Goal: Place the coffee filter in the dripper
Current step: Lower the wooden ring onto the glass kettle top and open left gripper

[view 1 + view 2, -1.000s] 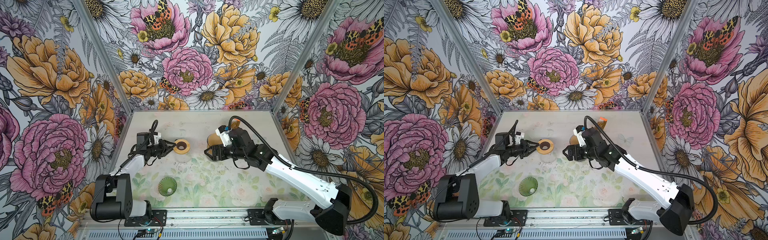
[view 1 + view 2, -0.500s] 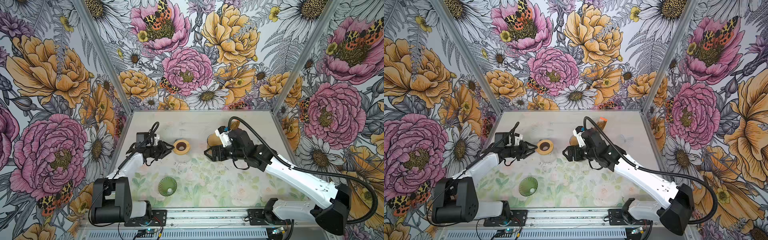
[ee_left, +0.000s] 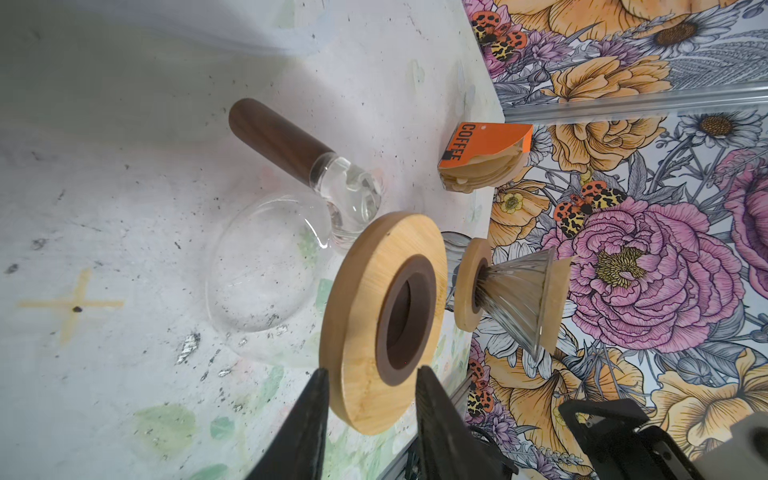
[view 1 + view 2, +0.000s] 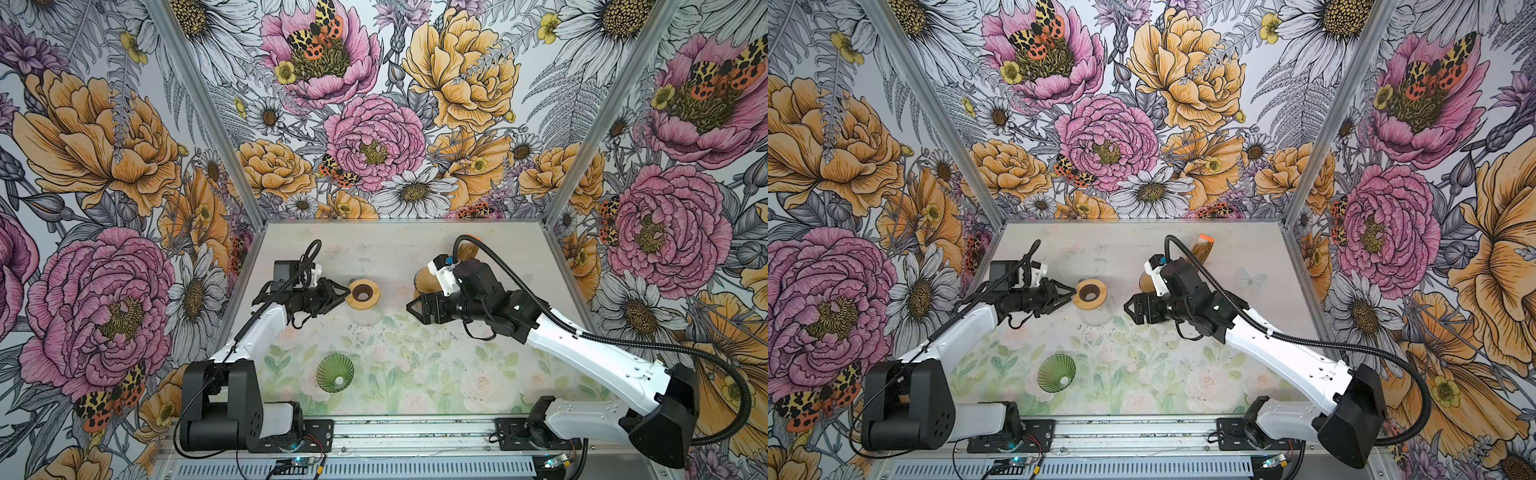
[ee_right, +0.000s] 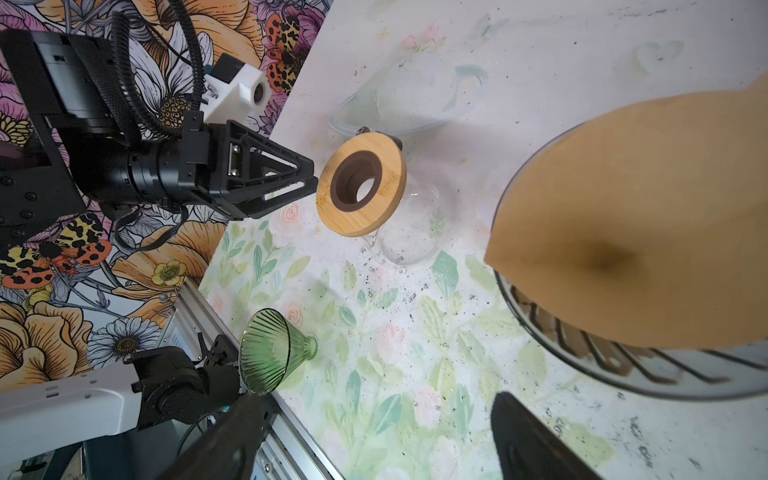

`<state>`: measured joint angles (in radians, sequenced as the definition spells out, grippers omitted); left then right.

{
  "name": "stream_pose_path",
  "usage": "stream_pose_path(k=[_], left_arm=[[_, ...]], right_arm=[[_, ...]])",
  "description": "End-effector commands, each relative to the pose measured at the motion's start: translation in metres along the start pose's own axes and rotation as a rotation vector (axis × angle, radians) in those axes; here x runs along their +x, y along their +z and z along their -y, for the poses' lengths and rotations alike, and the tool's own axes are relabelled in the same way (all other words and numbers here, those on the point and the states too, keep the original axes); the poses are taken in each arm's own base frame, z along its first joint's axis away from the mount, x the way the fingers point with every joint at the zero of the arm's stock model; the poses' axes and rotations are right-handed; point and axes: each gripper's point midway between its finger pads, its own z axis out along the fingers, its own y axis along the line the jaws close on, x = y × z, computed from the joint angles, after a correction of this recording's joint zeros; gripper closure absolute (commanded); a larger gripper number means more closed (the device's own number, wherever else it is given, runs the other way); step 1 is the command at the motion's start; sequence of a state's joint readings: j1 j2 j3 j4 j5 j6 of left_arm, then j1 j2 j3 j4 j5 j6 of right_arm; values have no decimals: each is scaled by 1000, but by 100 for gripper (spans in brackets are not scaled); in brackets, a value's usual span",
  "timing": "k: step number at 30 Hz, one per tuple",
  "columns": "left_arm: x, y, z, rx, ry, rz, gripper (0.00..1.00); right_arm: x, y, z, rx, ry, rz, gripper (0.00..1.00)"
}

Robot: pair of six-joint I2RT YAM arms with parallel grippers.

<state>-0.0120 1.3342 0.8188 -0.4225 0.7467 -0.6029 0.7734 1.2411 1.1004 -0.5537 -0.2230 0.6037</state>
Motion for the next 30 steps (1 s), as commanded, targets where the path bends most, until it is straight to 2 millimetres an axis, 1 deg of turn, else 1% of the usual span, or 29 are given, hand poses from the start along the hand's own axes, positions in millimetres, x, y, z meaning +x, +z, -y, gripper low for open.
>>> stream_pose_path(k=[1, 9, 13, 17, 20, 22, 23, 27, 30], left_arm=[[-4, 4, 7, -7, 45, 2, 64], [-2, 5, 5, -11, 42, -2, 64], [-3, 0, 3, -28, 40, 14, 64], [-1, -9, 4, -63, 61, 22, 63], [8, -16, 3, -115, 94, 5, 61], [17, -22, 1, -170, 120, -11, 60], [22, -25, -1, -207, 135, -21, 60], [41, -40, -17, -366, 168, -49, 59], [51, -50, -20, -399, 169, -57, 58]], right_arm=[[0, 4, -3, -15, -16, 5, 12], [1, 4, -2, -12, -15, 3, 12], [0, 3, -3, -13, -16, 7, 12], [2, 3, -4, -17, -23, 2, 12], [1, 5, -5, -16, -37, -1, 12], [9, 9, -13, -30, -63, -23, 12], [11, 11, -13, -33, -69, -31, 12], [21, 17, -23, -74, -107, -77, 12], [30, 24, -31, -103, -131, -117, 12]])
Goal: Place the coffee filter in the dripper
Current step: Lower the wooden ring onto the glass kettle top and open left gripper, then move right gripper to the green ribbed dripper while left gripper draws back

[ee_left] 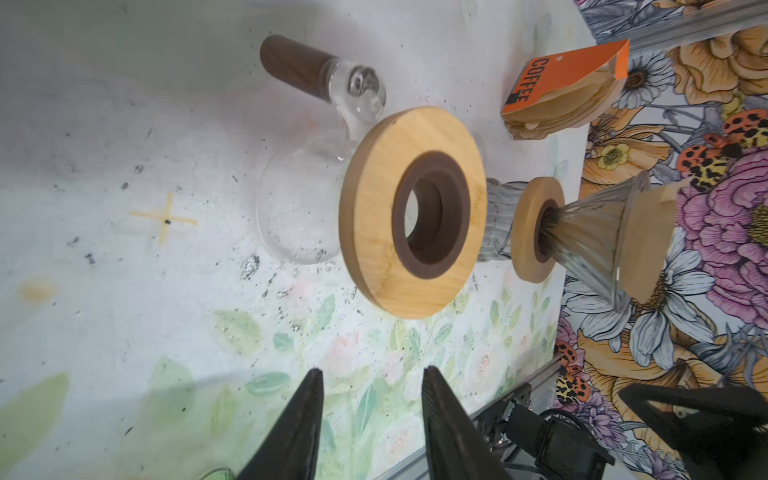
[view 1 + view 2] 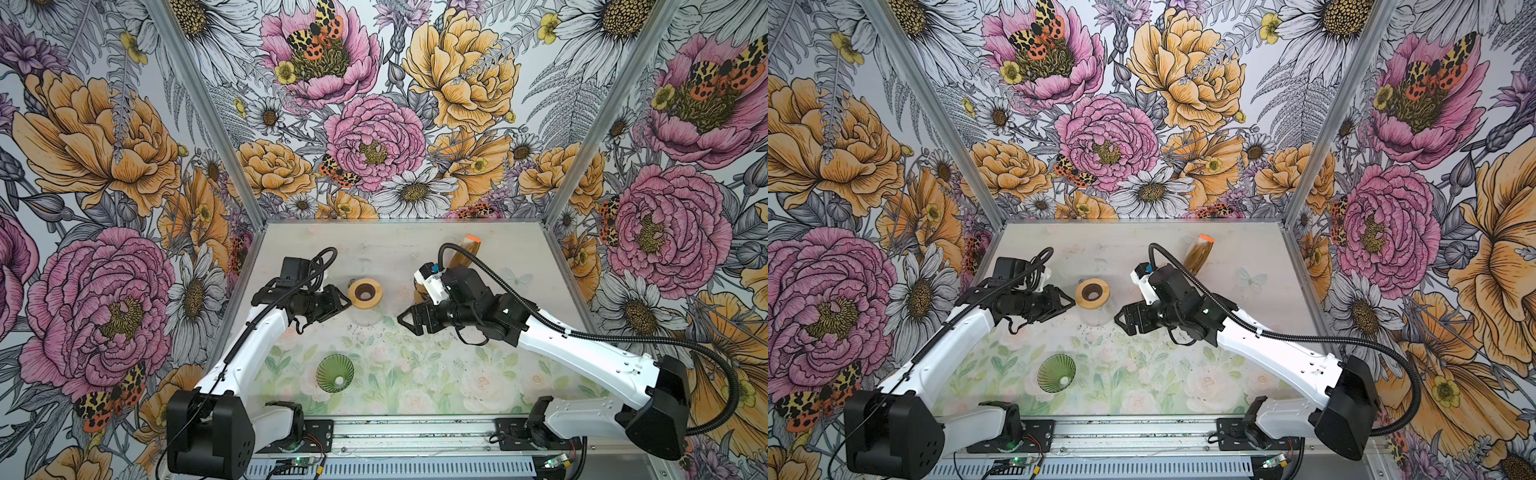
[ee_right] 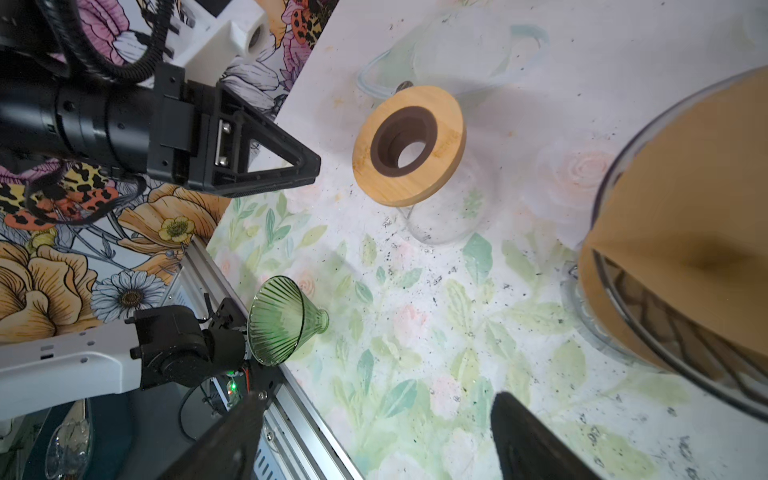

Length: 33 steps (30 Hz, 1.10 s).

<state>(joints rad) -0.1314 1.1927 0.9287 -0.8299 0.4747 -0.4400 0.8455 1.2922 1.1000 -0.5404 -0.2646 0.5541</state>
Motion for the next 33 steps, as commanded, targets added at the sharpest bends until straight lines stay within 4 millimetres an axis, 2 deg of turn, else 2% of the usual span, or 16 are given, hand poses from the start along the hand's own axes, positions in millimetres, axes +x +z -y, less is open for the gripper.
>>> stream_pose_path(k=[1, 5, 10, 11, 14, 16, 21, 27, 33], left_arm=[[17, -15, -19, -122, 23, -16, 58], [15, -30, -2, -63, 102, 29, 57], [10, -48, 16, -11, 172, 87, 42], [8, -51, 16, -19, 173, 108, 36], [7, -60, 12, -33, 163, 153, 11], [6, -66, 11, -32, 153, 185, 1], [3, -85, 7, -4, 128, 272, 1], [16, -101, 15, 68, 159, 322, 1], [17, -112, 4, 67, 126, 399, 1]], right_arm=[[8, 10, -13, -46, -54, -39, 12], [19, 30, -31, -67, -63, -90, 15], [33, 61, -53, -70, -35, -152, 23], [37, 67, -57, -71, -33, -166, 24], [45, 82, -66, -69, -20, -203, 28], [50, 91, -70, -67, -22, -224, 29], [56, 112, -77, -58, 0, -259, 35], [56, 134, -84, -55, 27, -284, 40], [62, 154, -87, -47, 48, -315, 45]])
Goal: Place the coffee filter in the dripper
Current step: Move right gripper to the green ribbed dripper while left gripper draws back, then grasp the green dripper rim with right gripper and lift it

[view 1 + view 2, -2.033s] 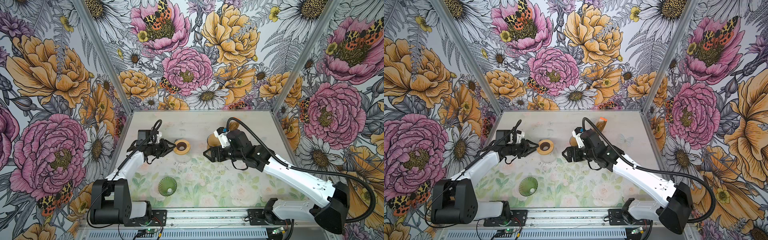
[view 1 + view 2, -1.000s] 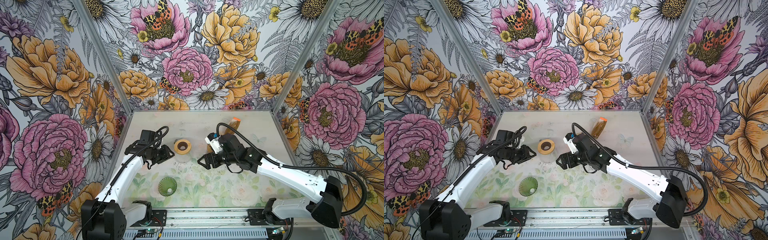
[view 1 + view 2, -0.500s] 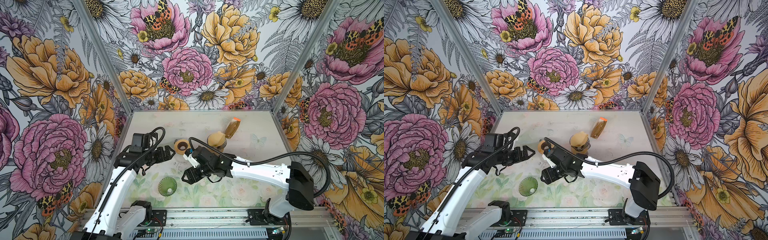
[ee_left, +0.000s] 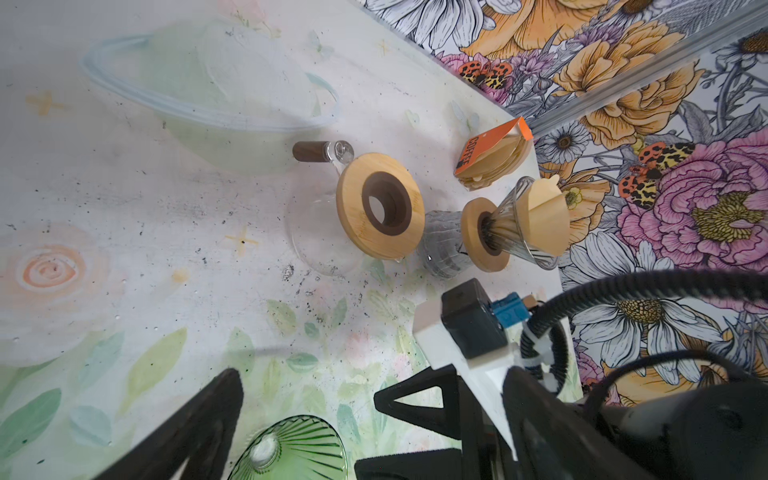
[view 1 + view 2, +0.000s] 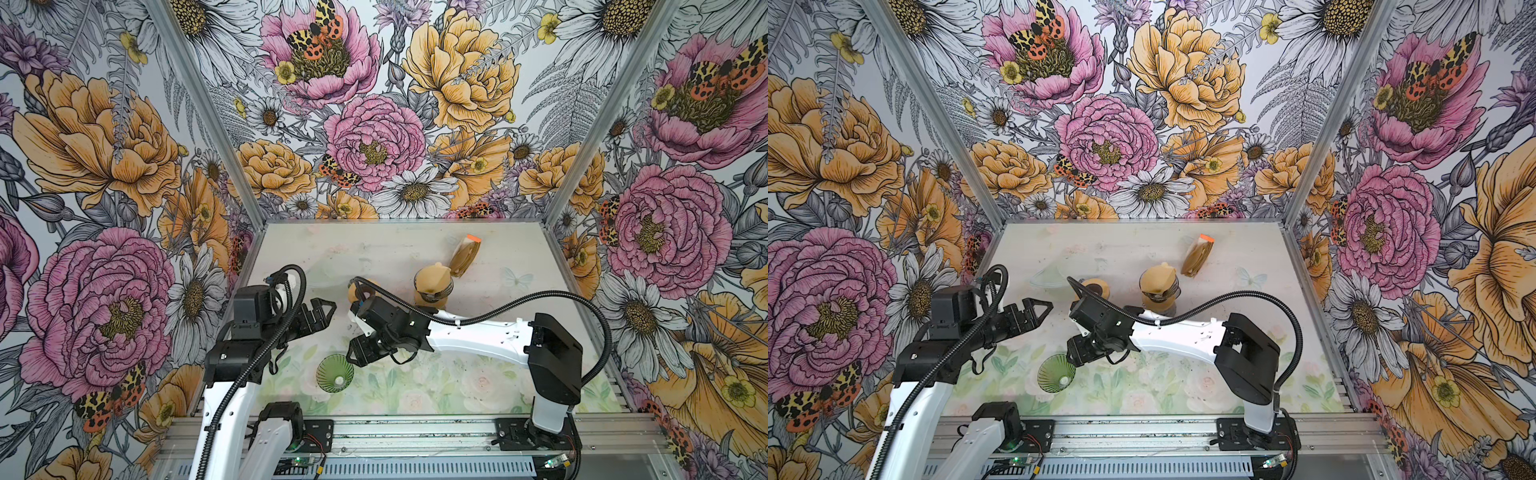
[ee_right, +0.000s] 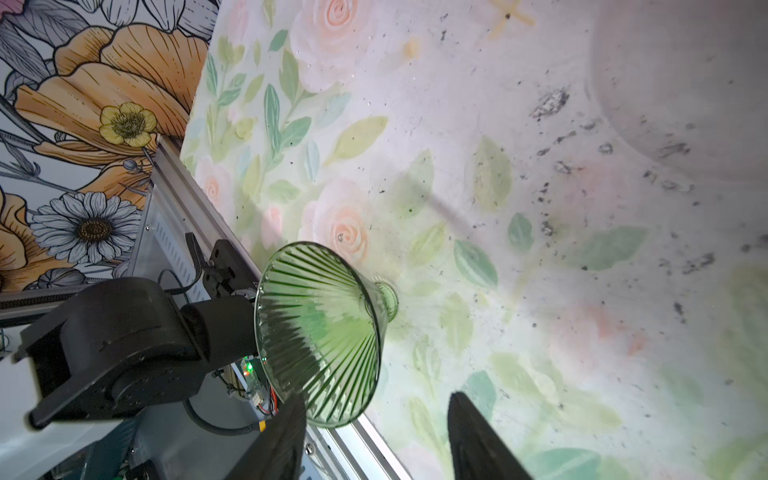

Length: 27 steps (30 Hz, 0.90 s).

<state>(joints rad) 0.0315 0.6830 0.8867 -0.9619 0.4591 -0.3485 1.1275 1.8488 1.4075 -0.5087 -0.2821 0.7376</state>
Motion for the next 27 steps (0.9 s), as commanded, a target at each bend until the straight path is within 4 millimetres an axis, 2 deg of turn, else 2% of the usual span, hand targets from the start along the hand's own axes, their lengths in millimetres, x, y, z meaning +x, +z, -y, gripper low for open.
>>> stream_pose_path(k=[1, 6, 16, 27], left_arm=[[-4, -4, -2, 13, -7, 41, 1], [-11, -10, -8, 11, -27, 90, 1], [-14, -9, -10, 16, -40, 97, 1], [-15, -9, -14, -2, -49, 111, 1]], right_arm=[[-8, 7, -11, -18, 11, 16, 46], [-5, 18, -11, -7, 19, 0, 54], [-1, 36, -6, 15, 22, -22, 68], [-2, 47, -8, 4, 28, -44, 76]])
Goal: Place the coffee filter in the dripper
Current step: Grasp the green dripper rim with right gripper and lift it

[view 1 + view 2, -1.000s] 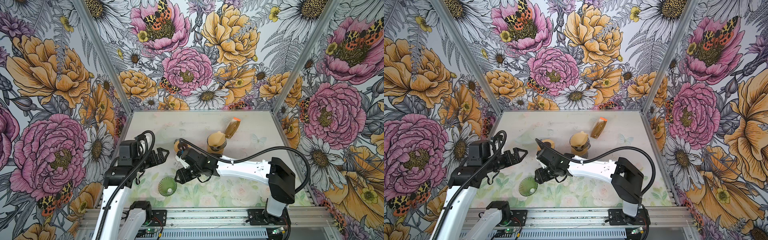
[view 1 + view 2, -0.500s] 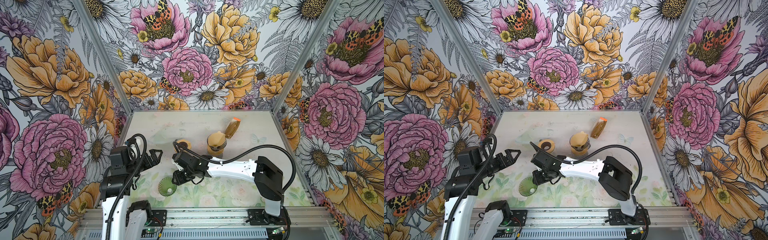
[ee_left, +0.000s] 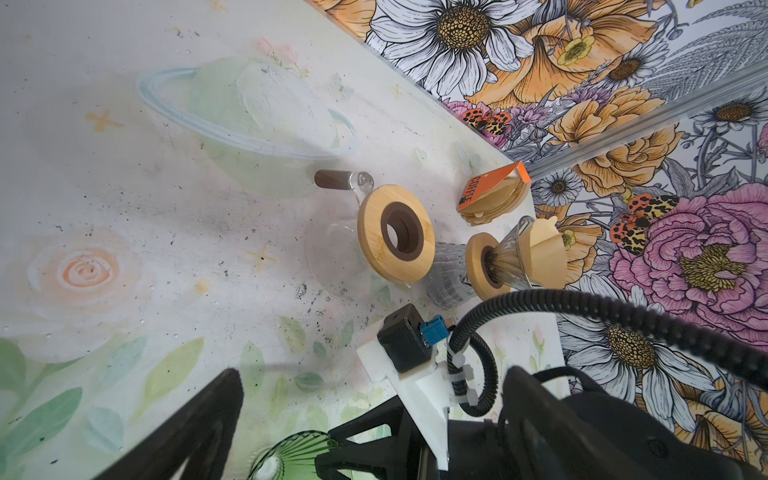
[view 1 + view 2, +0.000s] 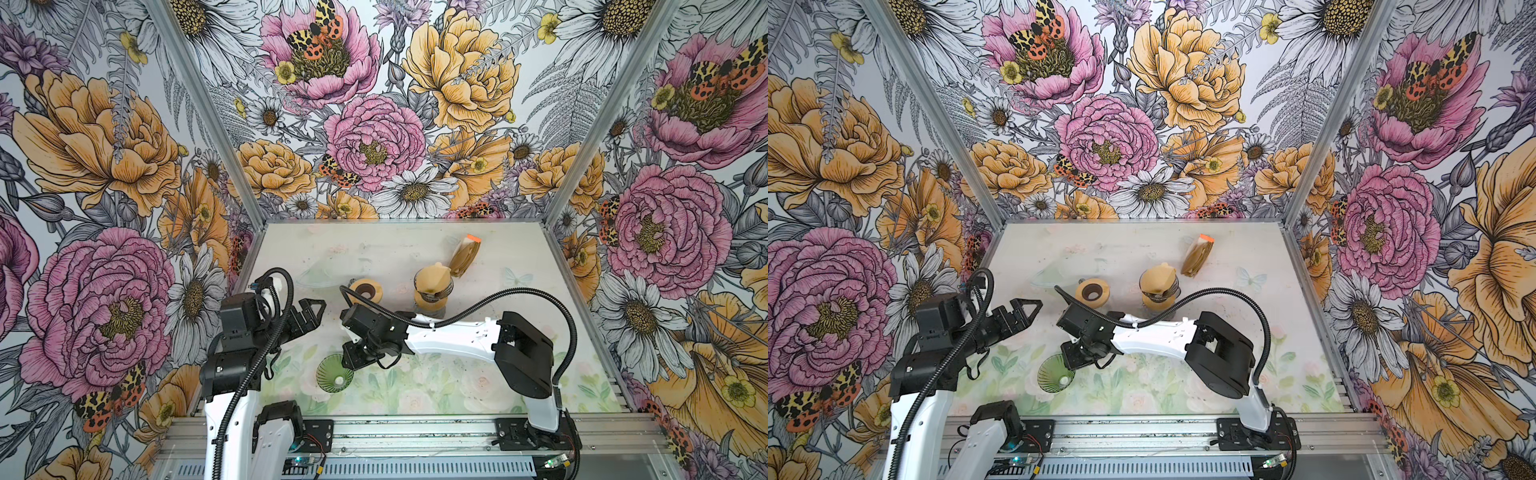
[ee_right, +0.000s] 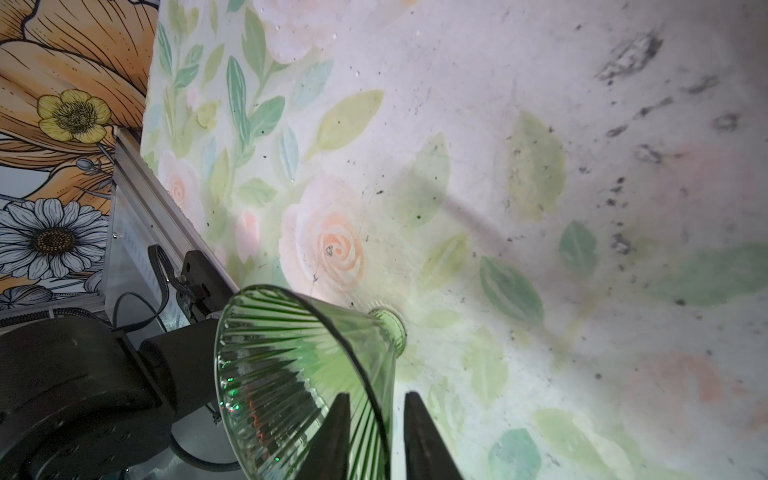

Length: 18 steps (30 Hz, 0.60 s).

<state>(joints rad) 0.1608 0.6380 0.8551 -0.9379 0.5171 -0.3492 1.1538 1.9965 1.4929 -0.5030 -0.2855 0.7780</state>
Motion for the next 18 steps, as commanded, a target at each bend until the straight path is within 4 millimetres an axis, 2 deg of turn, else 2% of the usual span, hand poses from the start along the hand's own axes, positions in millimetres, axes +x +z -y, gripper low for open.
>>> stream_pose_path(k=[1, 10, 18], left_arm=[[-5, 0, 1, 11, 8, 31, 1], [-5, -3, 6, 33, 20, 42, 1], [-5, -4, 9, 52, 28, 42, 1]], right_arm=[[-6, 4, -10, -19, -7, 12, 76], [-6, 9, -5, -2, 4, 8, 81], [-10, -3, -6, 10, -15, 30, 89]])
